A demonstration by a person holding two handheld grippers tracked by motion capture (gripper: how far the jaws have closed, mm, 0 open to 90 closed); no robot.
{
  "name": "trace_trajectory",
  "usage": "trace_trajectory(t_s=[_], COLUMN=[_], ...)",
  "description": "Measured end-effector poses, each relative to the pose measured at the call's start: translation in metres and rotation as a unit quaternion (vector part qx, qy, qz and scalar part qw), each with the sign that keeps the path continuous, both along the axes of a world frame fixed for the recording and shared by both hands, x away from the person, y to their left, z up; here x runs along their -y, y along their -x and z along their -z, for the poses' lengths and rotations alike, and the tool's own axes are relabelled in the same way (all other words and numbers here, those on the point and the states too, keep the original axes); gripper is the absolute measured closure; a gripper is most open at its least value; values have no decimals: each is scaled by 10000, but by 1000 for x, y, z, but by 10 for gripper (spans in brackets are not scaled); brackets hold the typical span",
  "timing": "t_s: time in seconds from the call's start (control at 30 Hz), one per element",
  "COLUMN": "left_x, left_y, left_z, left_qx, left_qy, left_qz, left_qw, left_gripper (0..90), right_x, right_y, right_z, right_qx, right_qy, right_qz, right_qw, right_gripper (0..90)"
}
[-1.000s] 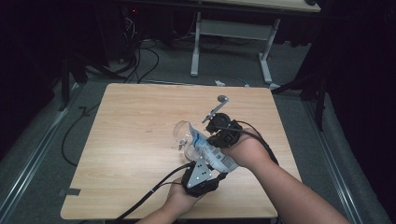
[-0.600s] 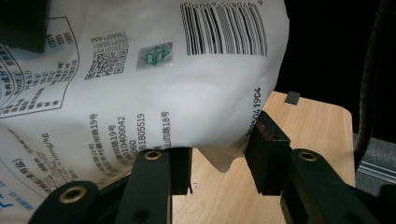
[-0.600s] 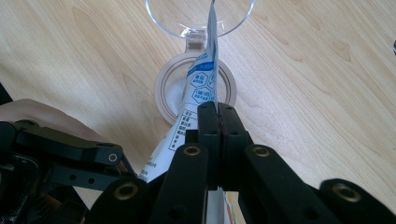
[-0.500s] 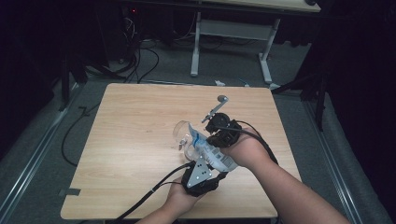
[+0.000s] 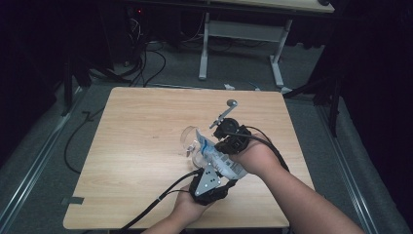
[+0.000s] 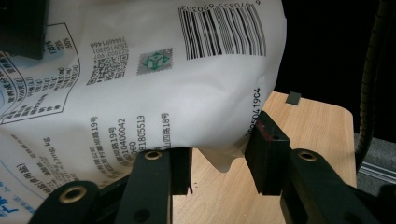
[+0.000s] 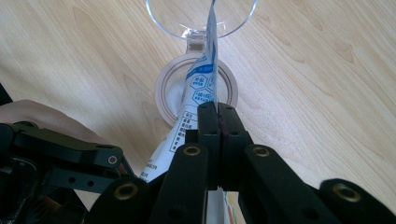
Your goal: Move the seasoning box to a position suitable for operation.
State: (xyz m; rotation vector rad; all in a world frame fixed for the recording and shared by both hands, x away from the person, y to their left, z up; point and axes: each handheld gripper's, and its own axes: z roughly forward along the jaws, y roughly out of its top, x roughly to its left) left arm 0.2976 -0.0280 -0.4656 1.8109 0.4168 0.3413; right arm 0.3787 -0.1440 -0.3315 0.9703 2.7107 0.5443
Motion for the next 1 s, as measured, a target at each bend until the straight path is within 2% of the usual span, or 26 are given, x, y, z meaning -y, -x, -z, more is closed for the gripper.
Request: trace_trajectory(t_s=[1.0], left_x=[0], left_y=[0], left_z=[-4], left_qx=[36], left_qy=[76], left_qz=[-14], left_qw=[10000], left_gripper=[652], right_x=[-2], right_y=[-1], right_z=[-3], right_qx=[19], right_qy=[11], right_qz=[-10], right_qw=[10000], right_gripper=[900])
